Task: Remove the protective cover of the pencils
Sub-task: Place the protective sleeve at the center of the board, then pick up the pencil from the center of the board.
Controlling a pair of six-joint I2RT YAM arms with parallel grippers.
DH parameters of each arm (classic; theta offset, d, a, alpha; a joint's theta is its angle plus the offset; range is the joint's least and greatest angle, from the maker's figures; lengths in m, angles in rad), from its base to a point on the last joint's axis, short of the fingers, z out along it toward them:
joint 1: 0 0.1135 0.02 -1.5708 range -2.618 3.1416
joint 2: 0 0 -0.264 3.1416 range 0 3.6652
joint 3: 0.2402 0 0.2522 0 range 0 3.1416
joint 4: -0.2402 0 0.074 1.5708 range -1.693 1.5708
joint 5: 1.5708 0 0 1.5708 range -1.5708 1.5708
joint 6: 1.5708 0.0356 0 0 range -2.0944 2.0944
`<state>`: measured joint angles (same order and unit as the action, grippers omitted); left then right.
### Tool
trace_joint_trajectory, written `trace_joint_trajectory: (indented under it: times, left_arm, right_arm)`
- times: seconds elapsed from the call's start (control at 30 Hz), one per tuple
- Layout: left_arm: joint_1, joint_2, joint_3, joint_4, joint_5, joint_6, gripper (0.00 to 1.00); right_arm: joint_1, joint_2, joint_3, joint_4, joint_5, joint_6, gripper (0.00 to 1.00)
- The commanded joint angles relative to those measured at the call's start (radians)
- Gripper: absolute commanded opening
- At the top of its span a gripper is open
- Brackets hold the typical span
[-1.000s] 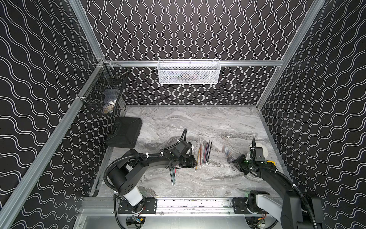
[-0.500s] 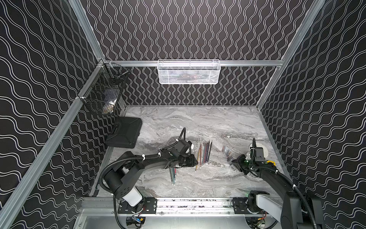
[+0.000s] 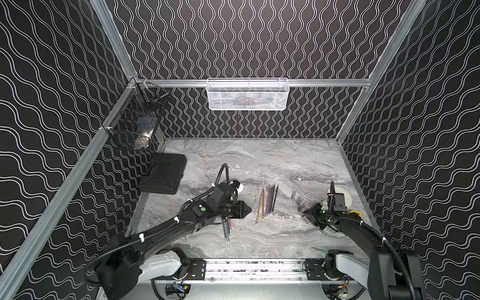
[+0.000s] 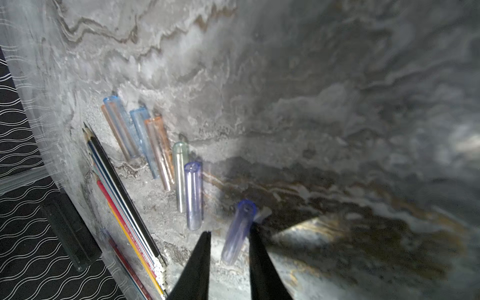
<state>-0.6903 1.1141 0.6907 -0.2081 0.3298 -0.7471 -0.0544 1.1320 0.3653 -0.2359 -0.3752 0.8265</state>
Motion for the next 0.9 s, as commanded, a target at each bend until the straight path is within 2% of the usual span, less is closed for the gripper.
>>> trace_joint_trajectory:
  times: [0.0,0.23,0.87]
  left_arm:
    - [0.01,-0.08,-0.01,-0.128,-0.049,0.032,0.23]
    - [0.04,-0.188,-0.036,-0.255,-0.099,0.071,0.23]
    - [0.071,-0.206,-0.109,-0.278,-0.104,0.048,0.23]
  right_arm:
    - [-0.002,0.023,0.012,0.048,-0.01,-0.009,0.26]
    - [-0.002,0.053,0.038,0.065,-0.028,-0.02,0.26]
    - [-0.002,-0.011,0.031,0.024,-0.046,-0.018,0.27]
